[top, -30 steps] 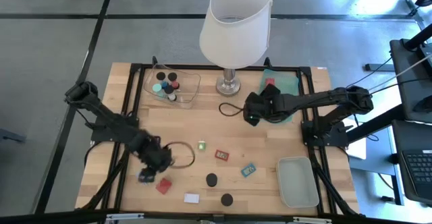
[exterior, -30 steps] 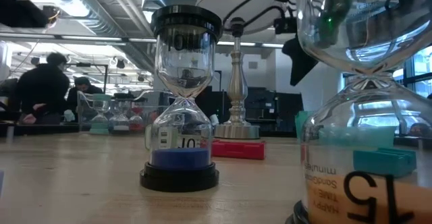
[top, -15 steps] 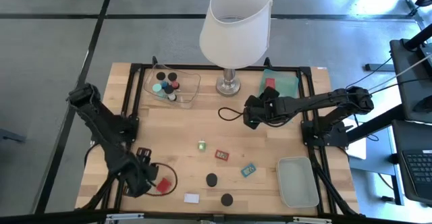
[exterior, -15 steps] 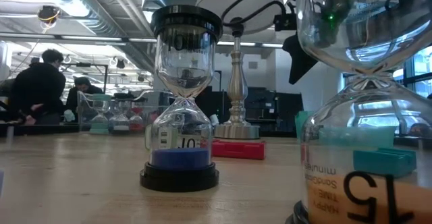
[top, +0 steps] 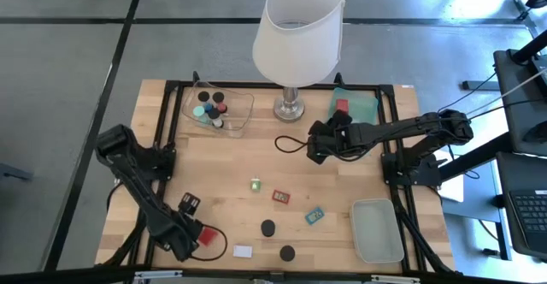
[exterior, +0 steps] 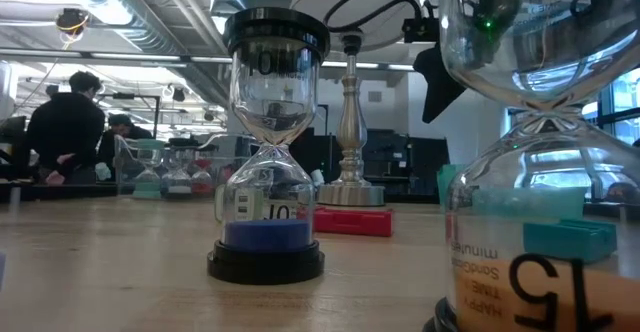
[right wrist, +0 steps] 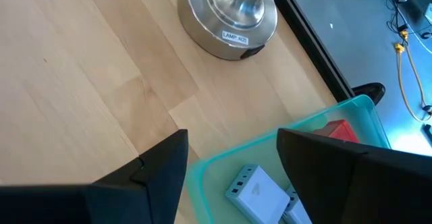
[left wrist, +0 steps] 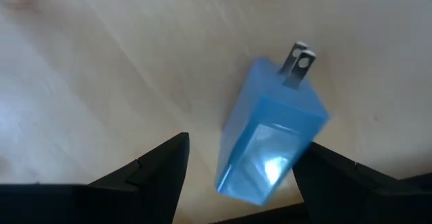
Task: Pick & Place Office items
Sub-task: Put the purple charger adapter into the green bin
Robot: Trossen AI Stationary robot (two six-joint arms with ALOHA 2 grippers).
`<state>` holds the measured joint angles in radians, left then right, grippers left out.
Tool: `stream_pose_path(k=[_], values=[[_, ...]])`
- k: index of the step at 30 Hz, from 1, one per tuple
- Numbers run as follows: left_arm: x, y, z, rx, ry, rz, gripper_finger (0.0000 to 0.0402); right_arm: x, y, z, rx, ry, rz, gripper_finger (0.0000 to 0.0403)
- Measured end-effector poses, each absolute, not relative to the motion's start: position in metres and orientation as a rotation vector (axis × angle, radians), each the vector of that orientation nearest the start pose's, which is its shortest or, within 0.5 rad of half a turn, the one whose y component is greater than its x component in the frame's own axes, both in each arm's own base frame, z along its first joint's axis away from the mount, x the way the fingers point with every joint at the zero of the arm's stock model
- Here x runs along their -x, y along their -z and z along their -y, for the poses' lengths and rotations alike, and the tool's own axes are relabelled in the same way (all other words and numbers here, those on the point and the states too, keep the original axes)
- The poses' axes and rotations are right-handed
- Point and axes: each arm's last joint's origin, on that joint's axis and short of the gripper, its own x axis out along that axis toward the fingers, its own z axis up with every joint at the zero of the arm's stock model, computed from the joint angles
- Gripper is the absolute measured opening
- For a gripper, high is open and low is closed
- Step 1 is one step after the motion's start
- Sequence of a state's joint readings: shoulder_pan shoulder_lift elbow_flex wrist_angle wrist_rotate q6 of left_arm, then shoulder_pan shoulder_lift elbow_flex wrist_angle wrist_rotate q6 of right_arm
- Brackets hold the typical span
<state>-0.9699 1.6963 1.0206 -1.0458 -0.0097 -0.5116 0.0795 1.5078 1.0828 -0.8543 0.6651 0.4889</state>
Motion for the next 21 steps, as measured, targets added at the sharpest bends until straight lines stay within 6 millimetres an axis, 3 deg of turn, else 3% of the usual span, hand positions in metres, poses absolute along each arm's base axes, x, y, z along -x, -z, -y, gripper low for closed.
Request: stream_pose_path(k=[6, 13, 21], values=[[-0.153, -0.149, 0.222, -0.513, 0.260, -1.677, 0.0216, -0.278, -0.234, -0.004, 0.052, 0.771, -1.036, 0.0230], [-0.162, -0.152, 0.216, -0.488, 0.159, -1.619, 0.0117, -0.278, -0.234, -0.004, 0.052, 0.771, -1.037, 0.0230], [-0.180, -0.175, 0.192, -0.225, -0.123, -1.499, 0.0113, -0.279, -0.234, -0.004, 0.046, 0.770, -1.025, 0.0230]])
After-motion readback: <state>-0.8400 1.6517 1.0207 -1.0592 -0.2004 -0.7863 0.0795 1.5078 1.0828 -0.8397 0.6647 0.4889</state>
